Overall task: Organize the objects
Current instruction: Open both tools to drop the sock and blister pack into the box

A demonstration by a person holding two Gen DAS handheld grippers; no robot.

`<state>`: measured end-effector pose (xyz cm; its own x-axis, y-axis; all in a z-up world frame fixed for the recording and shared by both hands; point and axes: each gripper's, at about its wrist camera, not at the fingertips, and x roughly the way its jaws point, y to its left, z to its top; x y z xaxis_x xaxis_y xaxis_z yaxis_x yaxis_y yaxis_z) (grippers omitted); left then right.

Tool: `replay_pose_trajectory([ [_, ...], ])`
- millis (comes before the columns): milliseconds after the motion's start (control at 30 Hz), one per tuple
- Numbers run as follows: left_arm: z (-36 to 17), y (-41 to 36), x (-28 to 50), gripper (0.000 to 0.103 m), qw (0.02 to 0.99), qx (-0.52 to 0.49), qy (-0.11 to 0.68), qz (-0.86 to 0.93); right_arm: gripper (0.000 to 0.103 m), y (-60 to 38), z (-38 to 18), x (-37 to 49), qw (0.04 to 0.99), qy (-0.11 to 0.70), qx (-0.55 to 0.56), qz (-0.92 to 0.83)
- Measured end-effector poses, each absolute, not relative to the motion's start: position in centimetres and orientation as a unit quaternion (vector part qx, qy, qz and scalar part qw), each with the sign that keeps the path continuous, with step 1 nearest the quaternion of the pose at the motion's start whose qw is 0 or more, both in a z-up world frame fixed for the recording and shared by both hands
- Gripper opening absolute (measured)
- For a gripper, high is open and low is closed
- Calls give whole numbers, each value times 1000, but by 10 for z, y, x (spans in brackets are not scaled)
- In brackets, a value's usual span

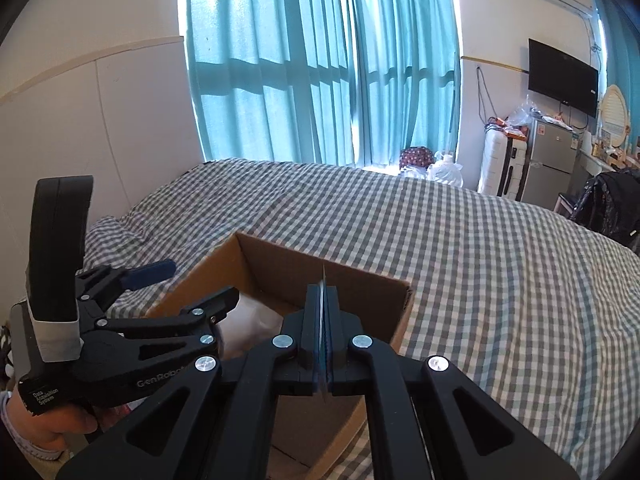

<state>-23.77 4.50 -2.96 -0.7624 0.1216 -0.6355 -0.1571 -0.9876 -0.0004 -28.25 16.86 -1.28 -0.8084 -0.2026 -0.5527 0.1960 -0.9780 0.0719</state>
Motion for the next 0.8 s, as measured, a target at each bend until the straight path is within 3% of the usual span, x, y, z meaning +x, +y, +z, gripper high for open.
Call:
replay_pose_trajectory([
  [67, -19, 43, -230, 86, 73, -333, 26, 940, 25, 170, -1, -273, 102, -6, 286, -953],
  [100, -13, 43, -226, 87, 72, -330, 27, 941, 45, 171, 6, -266, 100, -6, 279, -955],
  [133, -8, 43, -222, 91, 72, -327, 30, 942, 55, 172, 13, -258, 98, -5, 270, -958],
  [267, 16, 42, -199, 92, 68, -312, 41, 947, 56, 173, 45, -228, 87, 6, 245, -966],
  [500, 53, 29, -152, 97, 63, -277, 39, 958, 68, 174, 86, -168, 69, 25, 210, -975],
  [800, 63, 7, -97, 98, 64, -258, 29, 964, 74, 162, 94, -100, 56, 46, 206, -976],
])
